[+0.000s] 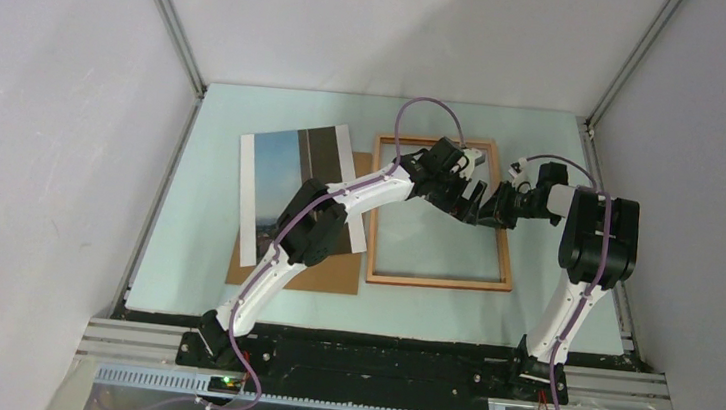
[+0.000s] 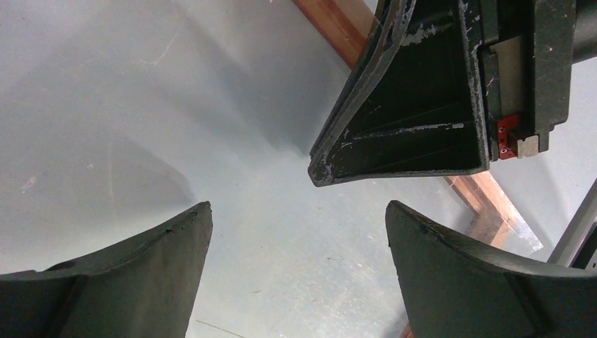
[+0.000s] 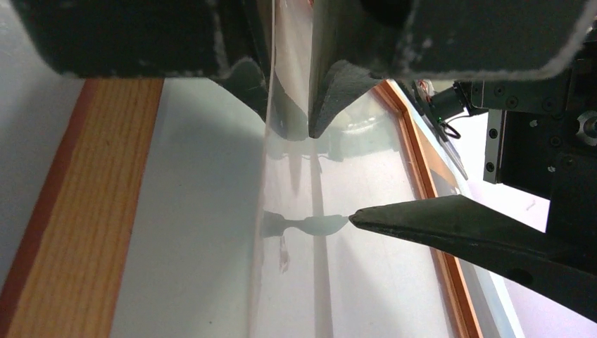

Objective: Put the photo into the frame

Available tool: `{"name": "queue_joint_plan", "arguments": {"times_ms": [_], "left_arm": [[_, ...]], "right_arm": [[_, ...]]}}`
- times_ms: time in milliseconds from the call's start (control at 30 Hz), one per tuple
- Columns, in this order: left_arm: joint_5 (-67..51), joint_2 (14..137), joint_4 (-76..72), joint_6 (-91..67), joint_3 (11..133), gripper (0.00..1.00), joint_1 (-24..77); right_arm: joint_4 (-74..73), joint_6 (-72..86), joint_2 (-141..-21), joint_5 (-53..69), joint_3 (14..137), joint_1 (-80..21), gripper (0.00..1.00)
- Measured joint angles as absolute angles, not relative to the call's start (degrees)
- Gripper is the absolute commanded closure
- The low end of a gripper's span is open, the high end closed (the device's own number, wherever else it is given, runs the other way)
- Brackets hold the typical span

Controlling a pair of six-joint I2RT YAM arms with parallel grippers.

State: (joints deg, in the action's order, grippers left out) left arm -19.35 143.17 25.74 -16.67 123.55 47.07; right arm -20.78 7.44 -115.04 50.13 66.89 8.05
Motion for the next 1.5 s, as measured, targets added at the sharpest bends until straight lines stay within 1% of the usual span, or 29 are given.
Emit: {"name": "queue_joint_plan", "arguments": {"times_ms": [33, 200, 533, 1500], "left_arm": [[-19.4, 143.2, 25.7, -16.7, 123.5, 0.03, 47.1], [-19.7, 143.2, 25.3, -16.7, 123.5, 0.03, 47.1], [-19.7, 143.2, 24.5, -16.7, 122.5, 0.03, 47.1], [-19.5, 142.6, 22.3, -16.5, 120.3, 0.04, 47.1]], "right_arm": [[-20.9, 7.4, -115.0, 49.9, 66.9, 8.1, 0.74], [-21.5, 7.2, -114.8, 49.0, 66.9, 8.5, 0.68], [-22.4, 6.6, -114.2, 47.9, 66.9, 9.1, 0.62], [-26.6, 2.9, -111.1, 45.2, 68.2, 11.6, 0.53]]}}
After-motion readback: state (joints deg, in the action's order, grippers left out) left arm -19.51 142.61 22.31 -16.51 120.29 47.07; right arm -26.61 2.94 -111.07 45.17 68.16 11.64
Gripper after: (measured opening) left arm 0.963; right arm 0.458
